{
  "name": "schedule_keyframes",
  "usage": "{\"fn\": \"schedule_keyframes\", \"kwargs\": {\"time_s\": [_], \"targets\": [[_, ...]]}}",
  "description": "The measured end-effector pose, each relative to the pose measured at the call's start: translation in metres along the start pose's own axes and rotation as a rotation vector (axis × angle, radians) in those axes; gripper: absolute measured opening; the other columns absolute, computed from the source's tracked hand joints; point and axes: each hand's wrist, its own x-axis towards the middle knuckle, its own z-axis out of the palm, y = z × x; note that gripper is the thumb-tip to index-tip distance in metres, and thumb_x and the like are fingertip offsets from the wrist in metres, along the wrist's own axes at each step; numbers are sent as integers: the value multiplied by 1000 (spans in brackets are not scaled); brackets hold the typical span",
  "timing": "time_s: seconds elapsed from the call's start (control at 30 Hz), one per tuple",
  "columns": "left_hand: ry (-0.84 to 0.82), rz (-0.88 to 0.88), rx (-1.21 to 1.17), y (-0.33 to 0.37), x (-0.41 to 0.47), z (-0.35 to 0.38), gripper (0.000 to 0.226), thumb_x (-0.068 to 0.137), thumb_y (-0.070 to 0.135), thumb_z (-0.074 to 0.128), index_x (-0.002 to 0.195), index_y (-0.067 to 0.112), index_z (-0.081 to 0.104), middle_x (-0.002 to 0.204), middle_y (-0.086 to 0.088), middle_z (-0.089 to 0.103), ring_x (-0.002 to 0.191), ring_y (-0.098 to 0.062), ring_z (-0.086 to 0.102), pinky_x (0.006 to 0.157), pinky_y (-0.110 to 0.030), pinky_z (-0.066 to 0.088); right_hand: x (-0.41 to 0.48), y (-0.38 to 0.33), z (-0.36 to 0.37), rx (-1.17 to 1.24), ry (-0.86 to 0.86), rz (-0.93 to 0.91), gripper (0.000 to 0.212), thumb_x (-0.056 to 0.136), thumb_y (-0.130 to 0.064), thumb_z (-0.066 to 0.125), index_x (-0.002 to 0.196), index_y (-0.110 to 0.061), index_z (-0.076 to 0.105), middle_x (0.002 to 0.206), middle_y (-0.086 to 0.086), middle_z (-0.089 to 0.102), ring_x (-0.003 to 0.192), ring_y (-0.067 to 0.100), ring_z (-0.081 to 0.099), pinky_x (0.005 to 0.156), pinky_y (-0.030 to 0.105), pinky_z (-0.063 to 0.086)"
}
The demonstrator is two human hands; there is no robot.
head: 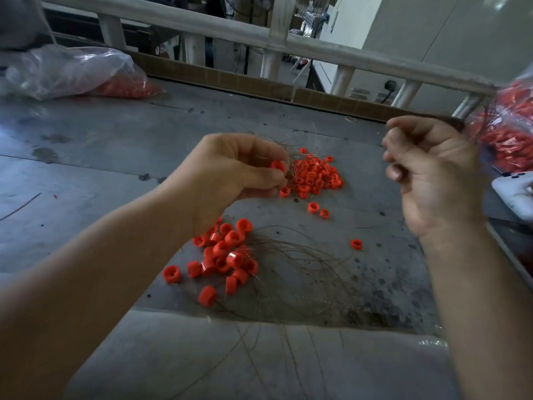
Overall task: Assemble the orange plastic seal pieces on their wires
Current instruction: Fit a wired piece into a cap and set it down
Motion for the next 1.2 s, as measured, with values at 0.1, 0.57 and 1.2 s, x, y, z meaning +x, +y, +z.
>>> {"fn": "schedule_keyframes", "kwargs": {"time_s": [0.1, 0.57, 1.2], "targets": [[-7, -7, -184, -12, -15, 1, 30, 53, 0, 63, 82, 6, 67, 73, -6, 70, 67, -12, 68, 61, -17, 53, -11, 1, 13, -129, -179, -55, 23, 80, 4, 59, 76, -19, 62, 58, -13, 61, 53, 0, 49, 46, 12, 36], [-13, 42, -172, -23, -19, -2, 26, 53, 1, 63, 72, 13, 75, 76, -6, 73, 71, -14, 70, 61, -17, 53, -37, 8, 38, -386, -456, -115, 25, 78, -2, 67, 73, -25, 62, 62, -16, 59, 59, -3, 54, 57, 8, 40], [15, 160, -95, -25, -20, 0, 29, 37, 21, 75, 66, 16, 73, 72, -5, 71, 67, -15, 68, 58, -19, 52, -42, 9, 41, -434, -482, -86, 24, 79, -3, 66, 70, -25, 62, 58, -11, 54, 54, 1, 49, 51, 9, 39]]}}
